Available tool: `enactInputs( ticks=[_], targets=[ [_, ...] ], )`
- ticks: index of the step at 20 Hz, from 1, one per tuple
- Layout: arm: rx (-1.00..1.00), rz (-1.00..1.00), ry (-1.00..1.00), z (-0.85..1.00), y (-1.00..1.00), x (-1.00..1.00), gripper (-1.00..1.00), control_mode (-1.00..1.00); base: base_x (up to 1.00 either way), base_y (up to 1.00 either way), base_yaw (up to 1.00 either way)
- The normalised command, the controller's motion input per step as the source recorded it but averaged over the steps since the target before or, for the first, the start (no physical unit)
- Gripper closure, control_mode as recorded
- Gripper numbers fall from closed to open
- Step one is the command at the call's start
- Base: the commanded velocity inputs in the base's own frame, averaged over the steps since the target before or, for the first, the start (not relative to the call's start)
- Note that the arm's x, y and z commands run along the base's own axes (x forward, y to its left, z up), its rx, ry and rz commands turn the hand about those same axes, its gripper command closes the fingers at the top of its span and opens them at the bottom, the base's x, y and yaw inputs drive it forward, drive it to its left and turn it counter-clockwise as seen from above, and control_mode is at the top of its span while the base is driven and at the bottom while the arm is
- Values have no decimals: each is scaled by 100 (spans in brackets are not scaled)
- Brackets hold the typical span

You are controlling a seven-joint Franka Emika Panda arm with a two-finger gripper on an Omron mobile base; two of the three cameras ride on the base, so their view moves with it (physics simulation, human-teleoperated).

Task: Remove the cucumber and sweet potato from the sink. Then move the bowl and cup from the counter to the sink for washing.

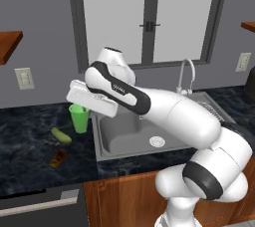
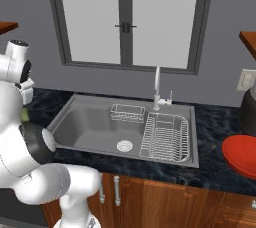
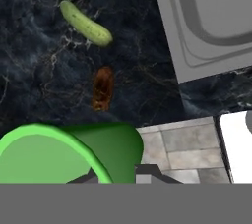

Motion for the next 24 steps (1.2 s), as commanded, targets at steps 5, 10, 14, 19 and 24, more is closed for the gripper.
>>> enactInputs(
  ticks=[5, 10, 14, 19, 24],
  targets=[
    [0, -2, 0, 3, -47, 0, 100, -100, 0, 0, 0],
    [0, 0, 0, 1, -45, 0, 100, -100, 0, 0, 0],
    [0, 0, 0, 1, -47, 0, 100, -100, 0, 0, 0],
    [0, 0, 0, 0, -46, 0, 100, -100, 0, 0, 0],
    [0, 0, 0, 0, -42, 0, 100, -100, 0, 0, 0]
  ],
)
